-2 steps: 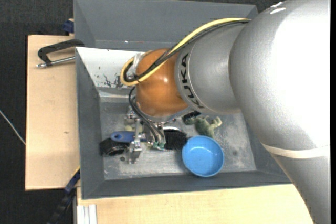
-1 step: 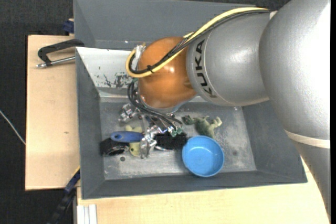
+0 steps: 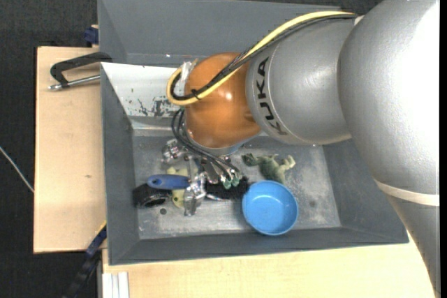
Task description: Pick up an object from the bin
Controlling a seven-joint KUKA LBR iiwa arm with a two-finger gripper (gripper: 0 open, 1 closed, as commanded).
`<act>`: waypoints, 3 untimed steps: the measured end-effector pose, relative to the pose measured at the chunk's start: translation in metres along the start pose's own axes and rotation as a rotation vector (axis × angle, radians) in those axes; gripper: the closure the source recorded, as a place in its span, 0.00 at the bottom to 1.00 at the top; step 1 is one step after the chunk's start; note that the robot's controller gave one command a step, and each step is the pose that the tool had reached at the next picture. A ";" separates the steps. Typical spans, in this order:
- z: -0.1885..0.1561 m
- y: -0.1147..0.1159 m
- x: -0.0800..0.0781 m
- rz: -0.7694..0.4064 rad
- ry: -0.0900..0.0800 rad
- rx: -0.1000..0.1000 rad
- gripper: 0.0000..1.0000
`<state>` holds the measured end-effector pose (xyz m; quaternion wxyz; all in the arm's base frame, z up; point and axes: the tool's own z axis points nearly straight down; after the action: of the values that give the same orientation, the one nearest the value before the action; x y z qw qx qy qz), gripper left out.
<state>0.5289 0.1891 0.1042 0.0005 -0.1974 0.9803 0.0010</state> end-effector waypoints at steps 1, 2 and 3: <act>0.033 -0.003 0.006 0.072 -0.004 -0.001 0.00; 0.032 -0.003 0.004 0.073 -0.004 0.000 0.00; 0.030 -0.003 0.002 0.073 -0.011 -0.001 1.00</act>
Offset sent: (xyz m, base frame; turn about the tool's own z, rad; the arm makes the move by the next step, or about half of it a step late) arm -0.0050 -0.0069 -0.0342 0.0715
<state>0.5283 0.1858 0.0744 0.0059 -0.1614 0.9869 0.0024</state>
